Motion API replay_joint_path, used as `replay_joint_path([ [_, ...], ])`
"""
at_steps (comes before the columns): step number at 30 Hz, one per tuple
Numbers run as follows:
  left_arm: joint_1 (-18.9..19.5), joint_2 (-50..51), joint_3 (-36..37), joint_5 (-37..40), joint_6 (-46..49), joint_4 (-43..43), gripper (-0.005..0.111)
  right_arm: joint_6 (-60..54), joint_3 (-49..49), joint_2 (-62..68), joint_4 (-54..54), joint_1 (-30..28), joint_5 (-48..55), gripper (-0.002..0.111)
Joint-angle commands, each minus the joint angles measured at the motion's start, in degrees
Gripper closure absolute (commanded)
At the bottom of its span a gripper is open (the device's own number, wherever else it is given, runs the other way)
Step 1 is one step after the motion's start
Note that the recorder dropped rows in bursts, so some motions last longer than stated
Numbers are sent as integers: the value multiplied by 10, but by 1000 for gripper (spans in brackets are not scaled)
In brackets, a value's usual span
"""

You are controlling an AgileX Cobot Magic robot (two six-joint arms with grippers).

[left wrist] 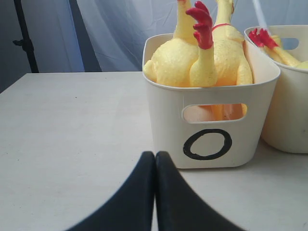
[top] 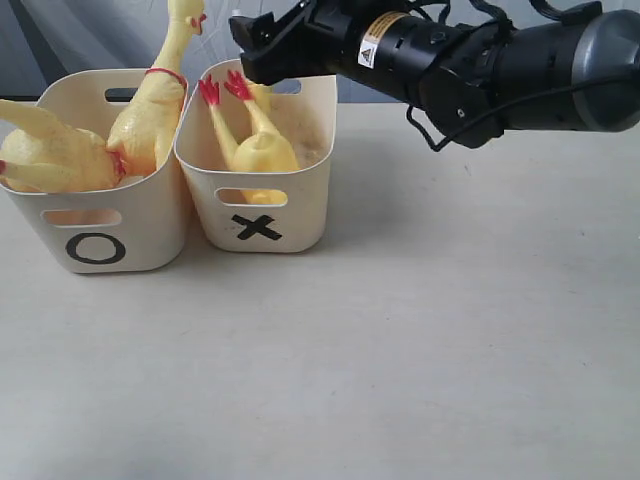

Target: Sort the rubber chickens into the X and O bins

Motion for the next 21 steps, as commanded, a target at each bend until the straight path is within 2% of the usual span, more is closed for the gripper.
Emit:
replay_joint_path([
  [1, -3, -3, -1, -5, -2, -4, 107, -86, -1, -24, 76, 0, 76, 46],
  [5, -3, -3, -1, -5, -2, -4, 107, -124, -1, -63, 81, 0, 169, 74],
  [9, -3, -3, -1, -5, -2, -4, 107, -167, 0, -119, 63, 0, 285, 109],
  [16, -3, -3, -1, -5, -2, -4, 107, -177, 12, -237, -88, 0, 604, 108],
  [21, -3, -3, -1, -5, -2, -4, 107, -181, 82, -389, -98, 0, 708, 108],
])
